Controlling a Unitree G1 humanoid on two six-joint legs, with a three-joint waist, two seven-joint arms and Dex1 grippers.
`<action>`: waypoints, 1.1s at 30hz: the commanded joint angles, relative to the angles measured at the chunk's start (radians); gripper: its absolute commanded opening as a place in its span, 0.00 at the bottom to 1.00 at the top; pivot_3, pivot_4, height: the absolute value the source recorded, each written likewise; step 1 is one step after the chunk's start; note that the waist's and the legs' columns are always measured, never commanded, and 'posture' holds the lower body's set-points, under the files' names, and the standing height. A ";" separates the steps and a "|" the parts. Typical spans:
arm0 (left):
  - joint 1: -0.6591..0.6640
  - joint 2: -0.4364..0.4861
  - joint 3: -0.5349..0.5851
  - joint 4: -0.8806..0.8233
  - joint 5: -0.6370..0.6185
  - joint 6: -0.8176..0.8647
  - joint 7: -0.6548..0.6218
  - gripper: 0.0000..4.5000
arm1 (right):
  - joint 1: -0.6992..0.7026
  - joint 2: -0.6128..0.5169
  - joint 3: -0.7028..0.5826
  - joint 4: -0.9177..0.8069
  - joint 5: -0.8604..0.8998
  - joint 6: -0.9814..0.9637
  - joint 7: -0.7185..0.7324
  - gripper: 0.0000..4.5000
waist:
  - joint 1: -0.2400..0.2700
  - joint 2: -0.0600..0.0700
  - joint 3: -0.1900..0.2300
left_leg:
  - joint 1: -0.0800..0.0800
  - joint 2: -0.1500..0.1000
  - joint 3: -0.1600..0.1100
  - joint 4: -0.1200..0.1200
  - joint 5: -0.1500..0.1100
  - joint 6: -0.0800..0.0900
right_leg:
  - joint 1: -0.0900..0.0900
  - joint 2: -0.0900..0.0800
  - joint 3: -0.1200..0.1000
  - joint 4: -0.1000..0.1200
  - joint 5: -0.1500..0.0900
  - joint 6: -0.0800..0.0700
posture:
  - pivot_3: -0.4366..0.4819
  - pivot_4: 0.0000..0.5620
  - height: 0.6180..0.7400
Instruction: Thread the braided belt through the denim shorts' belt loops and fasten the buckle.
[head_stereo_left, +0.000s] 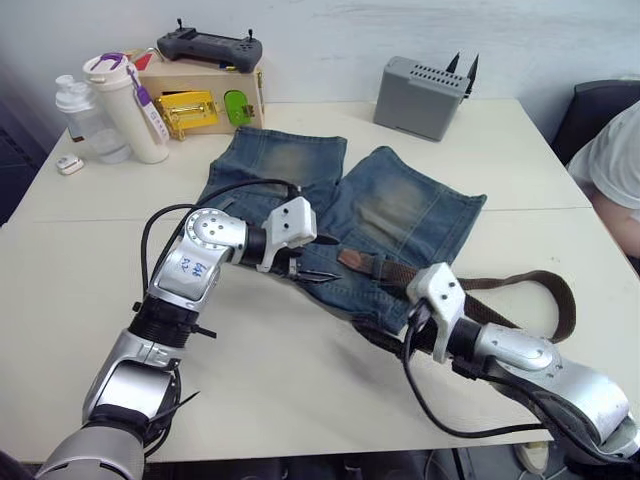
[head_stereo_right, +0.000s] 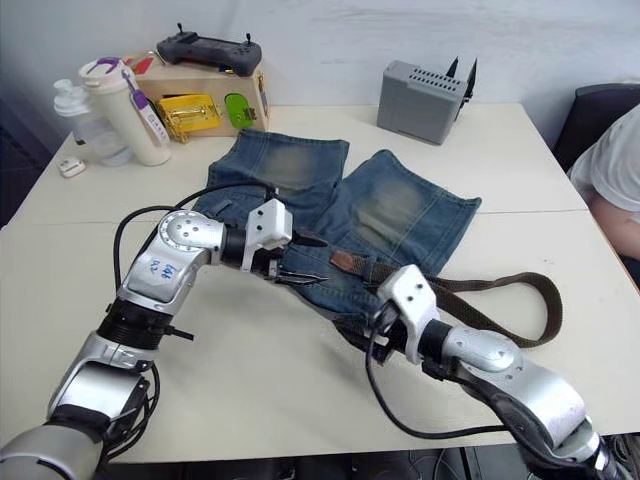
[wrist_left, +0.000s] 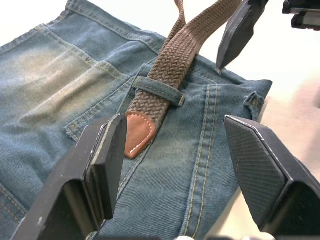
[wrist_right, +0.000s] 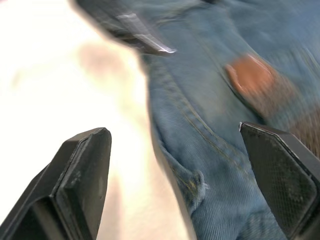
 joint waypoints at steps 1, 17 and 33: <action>0.002 0.021 -0.021 0.009 0.043 -0.078 -0.008 0.76 | -0.109 -0.115 0.289 0.074 -0.464 -0.229 0.133 0.98 | 0.003 0.000 0.000 | 0.000 0.000 0.000 0.000 0.000 0.000 | 0.000 0.000 0.000 0.000 0.000 0.000 | 0.48 0.27 0.97; -0.113 -0.150 -0.229 0.396 0.536 -0.775 0.514 0.76 | -0.080 -0.106 0.235 0.215 -0.669 -0.281 0.156 0.01 | 0.032 -0.001 0.000 | 0.000 -0.001 0.001 0.004 -0.002 0.004 | 0.002 -0.002 0.000 -0.001 0.001 0.001 | 0.48 0.27 0.97; -0.193 -0.186 -0.316 0.575 0.890 -0.829 0.956 0.70 | -0.016 -0.048 0.142 0.153 -0.684 -0.202 0.190 0.00 | 0.033 -0.001 0.000 | 0.000 -0.001 0.001 0.003 -0.001 0.003 | 0.001 -0.002 0.000 0.000 0.001 0.001 | 0.48 0.27 0.97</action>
